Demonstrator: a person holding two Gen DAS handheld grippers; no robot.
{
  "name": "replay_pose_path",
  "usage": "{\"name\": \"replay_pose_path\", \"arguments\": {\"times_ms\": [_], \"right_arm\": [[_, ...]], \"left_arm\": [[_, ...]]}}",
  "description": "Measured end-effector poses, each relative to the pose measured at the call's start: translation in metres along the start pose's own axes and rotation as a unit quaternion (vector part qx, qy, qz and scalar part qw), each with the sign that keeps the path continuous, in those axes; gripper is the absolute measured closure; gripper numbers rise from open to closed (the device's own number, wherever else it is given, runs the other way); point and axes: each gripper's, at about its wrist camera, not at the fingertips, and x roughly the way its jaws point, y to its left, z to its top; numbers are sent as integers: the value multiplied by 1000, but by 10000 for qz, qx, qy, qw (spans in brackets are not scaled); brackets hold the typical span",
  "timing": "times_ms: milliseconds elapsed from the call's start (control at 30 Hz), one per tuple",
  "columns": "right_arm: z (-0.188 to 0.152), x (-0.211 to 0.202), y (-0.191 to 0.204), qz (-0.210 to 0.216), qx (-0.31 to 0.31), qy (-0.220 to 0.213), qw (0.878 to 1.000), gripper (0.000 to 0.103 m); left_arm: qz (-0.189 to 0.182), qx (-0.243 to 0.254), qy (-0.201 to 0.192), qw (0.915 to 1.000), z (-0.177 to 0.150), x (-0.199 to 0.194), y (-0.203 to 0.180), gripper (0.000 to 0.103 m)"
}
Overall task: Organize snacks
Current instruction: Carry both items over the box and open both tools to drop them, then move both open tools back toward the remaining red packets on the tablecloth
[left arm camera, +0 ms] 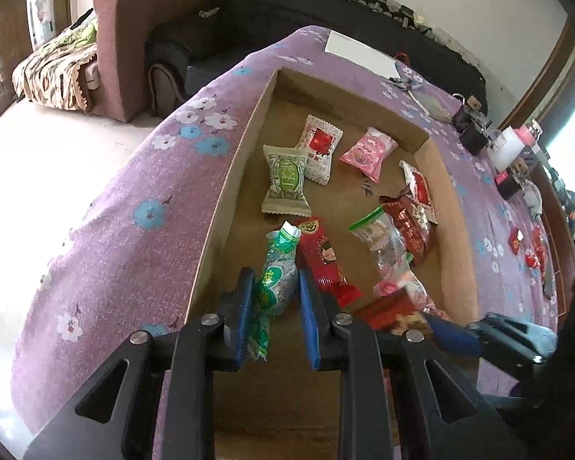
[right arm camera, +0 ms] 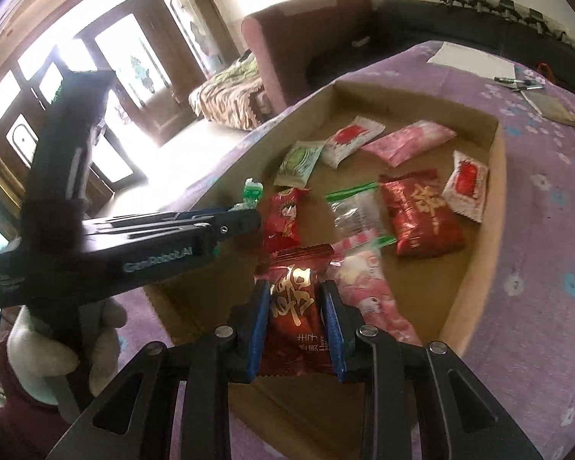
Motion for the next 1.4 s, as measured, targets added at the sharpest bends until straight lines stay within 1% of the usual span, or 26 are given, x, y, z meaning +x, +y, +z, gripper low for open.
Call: {"name": "replay_pose_path", "arguments": {"times_ms": [33, 100, 133, 167, 200, 300, 400, 467, 600, 733, 800, 933, 1033, 1167, 1400], "right_arm": [[-1, 2, 1, -25, -17, 17, 10000, 75], [-2, 5, 4, -88, -48, 22, 9999, 75], [-4, 6, 5, -110, -65, 25, 9999, 74], [-3, 6, 4, -120, -74, 21, 9999, 73], [-4, 6, 5, -134, -92, 0, 9999, 72], [-5, 2, 7, -176, -119, -123, 9997, 72], [-5, -9, 9, -202, -186, -271, 9993, 66], [-6, -18, 10, -216, -227, -363, 9989, 65], [-12, -40, 5, -200, -159, -538, 9982, 63], [-20, -60, -10, -297, -21, -708, 9971, 54], [-27, -72, -21, -378, 67, -785, 9962, 52], [-43, -93, -52, -596, 314, -871, 9939, 51], [-54, -106, -77, -753, 571, -907, 9914, 50], [-70, -125, -108, -867, 948, -980, 9869, 50], [-91, -153, -150, -1094, 1352, -1158, 9779, 50]], "left_arm": [[-13, -5, -23, 10000, 0, -2, 1, 79], [-32, -49, -74, 10000, -1, -9, 2, 67], [-47, -72, -90, 9999, -1, -11, 2, 56], [-131, -88, -129, 9998, -2, -15, 2, 54], [-143, -83, -165, 9997, -3, -19, 0, 54], [-6, 20, -325, 9995, -6, -32, -8, 53], [38, 166, -523, 9985, -12, -47, -19, 53], [148, 295, -687, 9971, -17, -58, -28, 53], [471, 481, -1013, 9926, -27, -78, -45, 53], [876, 683, -1255, 9859, -43, -90, -64, 53], [1055, 786, -1337, 9823, -50, -92, -72, 53], [1224, 928, -1407, 9781, -63, -94, -90, 53], [1266, 1046, -1406, 9763, -71, -93, -102, 53], [1229, 1221, -1339, 9757, -77, -90, -120, 53], [1194, 1421, -1308, 9739, -84, -90, -142, 53]]}}
